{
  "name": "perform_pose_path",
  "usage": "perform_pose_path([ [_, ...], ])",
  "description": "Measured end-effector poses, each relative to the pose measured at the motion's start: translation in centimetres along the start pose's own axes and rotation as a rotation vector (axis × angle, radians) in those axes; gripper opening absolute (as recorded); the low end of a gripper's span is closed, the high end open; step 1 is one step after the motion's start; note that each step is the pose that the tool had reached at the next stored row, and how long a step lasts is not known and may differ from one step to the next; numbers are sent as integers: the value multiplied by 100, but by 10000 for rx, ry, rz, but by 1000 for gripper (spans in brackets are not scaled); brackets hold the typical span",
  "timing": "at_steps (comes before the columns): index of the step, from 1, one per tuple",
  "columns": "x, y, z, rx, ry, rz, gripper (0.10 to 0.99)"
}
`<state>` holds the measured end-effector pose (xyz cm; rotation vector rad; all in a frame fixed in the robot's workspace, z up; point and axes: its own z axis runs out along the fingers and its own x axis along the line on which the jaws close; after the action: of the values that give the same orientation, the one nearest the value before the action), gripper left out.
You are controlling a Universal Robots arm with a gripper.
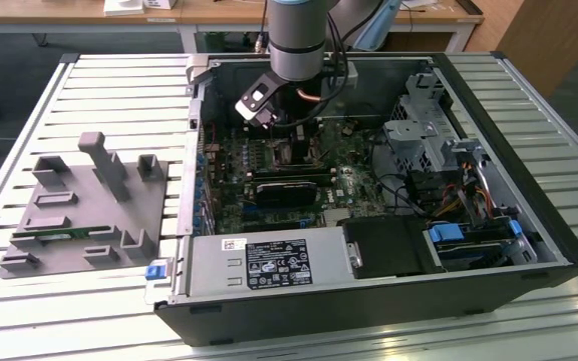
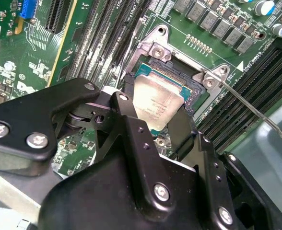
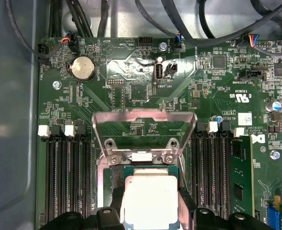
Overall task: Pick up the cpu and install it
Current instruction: 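Place the cpu into insertion slot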
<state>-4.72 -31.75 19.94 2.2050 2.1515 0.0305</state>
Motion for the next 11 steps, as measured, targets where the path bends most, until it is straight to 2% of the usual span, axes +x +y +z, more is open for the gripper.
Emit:
perform_pose_path([
  [11,13,2,-38,-1,1,-20,529],
])
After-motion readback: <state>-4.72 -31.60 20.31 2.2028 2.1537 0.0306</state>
